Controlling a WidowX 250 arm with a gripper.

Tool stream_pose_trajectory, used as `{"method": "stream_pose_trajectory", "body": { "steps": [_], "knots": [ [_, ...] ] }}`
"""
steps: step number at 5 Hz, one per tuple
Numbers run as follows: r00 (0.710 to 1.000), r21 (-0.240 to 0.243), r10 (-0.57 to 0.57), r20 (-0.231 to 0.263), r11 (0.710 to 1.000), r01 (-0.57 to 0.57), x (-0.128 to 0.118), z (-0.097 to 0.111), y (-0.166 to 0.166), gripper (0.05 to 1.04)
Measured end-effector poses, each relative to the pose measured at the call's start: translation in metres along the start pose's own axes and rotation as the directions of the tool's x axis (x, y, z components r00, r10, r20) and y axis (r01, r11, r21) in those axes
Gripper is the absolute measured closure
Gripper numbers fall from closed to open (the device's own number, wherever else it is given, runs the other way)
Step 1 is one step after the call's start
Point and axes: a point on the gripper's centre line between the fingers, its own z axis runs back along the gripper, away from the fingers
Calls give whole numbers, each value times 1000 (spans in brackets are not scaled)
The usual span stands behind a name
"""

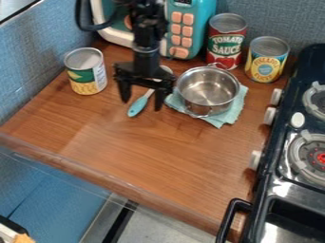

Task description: Move the blue spoon to the bottom right of the table

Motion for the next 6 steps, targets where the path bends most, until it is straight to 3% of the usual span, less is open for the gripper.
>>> {"method": "stream_pose_trajectory", "body": {
  "steps": [1, 2, 4, 5, 6],
  "knots": [
    [1000, -22, 9, -13, 1000, -10, -4, -3, 3, 83],
    [1000, -38, 21, -19, 999, -21, -6, -6, 7, 159],
    [999, -38, 33, -27, 999, -34, -10, -12, 9, 723],
    [999, -58, 39, -29, 997, -40, -14, -11, 5, 757],
    [998, -102, 60, -31, 993, -63, -26, 7, -2, 757]
  ]
}}
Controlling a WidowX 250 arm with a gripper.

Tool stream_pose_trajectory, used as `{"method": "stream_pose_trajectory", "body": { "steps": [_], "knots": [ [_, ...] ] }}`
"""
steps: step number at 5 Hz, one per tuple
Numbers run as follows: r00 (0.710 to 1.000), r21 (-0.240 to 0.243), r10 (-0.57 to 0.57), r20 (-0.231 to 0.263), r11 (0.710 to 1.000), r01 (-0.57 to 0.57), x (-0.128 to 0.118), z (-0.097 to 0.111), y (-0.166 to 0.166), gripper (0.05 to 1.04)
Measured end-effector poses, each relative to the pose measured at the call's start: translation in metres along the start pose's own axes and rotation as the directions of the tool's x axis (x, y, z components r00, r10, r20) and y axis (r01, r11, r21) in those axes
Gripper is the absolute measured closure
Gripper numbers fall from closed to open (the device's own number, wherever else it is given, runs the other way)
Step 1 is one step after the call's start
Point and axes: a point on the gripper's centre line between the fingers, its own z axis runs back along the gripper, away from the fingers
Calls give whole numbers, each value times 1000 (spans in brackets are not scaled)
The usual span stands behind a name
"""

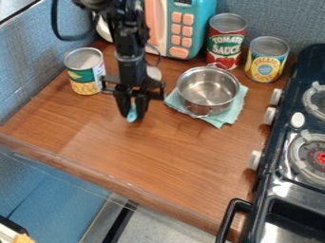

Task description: Move the blue spoon to the bottom right of the table

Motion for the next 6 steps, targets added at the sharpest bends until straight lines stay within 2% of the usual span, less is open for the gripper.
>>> {"method": "stream_pose_trajectory", "body": {
  "steps": [1, 2, 4, 6],
  "knots": [
    [999, -54, 0, 50, 999, 3, -14, 25, -10, 757],
    [997, -98, -37, 61, 994, 43, -37, 35, -24, 757],
    [985, -122, -163, 51, 978, 168, -80, 25, -79, 757],
    [962, -115, -263, 73, 956, 270, -98, 20, -114, 757]
  ]
}}
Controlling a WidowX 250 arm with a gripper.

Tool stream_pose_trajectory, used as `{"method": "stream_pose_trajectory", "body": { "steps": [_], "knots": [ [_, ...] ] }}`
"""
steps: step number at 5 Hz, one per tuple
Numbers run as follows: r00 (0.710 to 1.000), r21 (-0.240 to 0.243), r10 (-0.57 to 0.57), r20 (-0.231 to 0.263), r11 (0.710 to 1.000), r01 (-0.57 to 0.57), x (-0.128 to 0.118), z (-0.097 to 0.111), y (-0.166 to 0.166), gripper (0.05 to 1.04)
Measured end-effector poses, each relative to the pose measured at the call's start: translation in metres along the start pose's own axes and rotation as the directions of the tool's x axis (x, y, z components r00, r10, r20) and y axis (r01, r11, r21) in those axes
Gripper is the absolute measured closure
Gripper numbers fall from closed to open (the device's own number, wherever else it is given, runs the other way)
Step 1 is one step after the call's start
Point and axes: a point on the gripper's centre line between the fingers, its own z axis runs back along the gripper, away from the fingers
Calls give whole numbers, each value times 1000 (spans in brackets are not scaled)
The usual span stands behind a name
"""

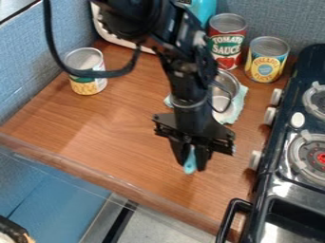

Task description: Move the blue spoon to the bottom right of the table

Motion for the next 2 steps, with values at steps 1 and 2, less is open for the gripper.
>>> {"method": "stream_pose_trajectory", "body": {
  "steps": [1, 2],
  "knots": [
    [1000, 0, -5, 9, 1000, 5, 0, -4, -7, 757],
    [1000, 6, 7, -29, 1000, -6, -5, -16, -11, 757]
  ]
}}
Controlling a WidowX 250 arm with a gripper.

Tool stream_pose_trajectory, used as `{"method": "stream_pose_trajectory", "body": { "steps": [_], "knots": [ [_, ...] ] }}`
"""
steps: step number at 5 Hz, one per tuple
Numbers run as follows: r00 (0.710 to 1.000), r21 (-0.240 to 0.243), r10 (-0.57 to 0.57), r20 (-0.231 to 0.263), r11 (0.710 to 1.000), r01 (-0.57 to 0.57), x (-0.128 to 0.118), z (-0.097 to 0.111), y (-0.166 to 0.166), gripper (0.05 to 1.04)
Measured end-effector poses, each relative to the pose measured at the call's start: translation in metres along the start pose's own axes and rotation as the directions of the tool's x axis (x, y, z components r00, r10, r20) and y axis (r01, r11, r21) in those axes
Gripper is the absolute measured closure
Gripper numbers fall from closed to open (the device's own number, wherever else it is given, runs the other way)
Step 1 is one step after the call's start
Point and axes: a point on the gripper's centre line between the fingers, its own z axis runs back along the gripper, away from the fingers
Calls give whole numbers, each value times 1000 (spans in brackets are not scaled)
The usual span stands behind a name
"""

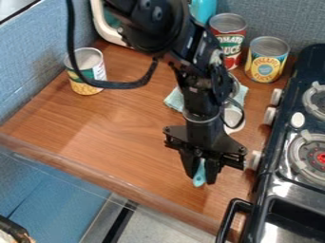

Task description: Move the blue spoon to the bottom right of the table

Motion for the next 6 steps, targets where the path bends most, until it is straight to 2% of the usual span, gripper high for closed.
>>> {"method": "stream_pose_trajectory", "body": {
  "steps": [1, 2, 3, 4, 5, 6],
  "knots": [
    [997, 2, 26, -66, 1000, -26, -8, -14, 0, 757],
    [997, -3, 32, -70, 999, -32, -9, -14, 0, 698],
    [996, -4, 40, -77, 999, -40, -9, -14, 4, 367],
    [996, -4, 40, -85, 999, -40, -10, -14, 5, 114],
    [999, -5, 35, -37, 999, -36, -8, 2, 5, 79],
    [999, -21, 19, 51, 1000, -18, -6, 31, 3, 83]
  ]
}}
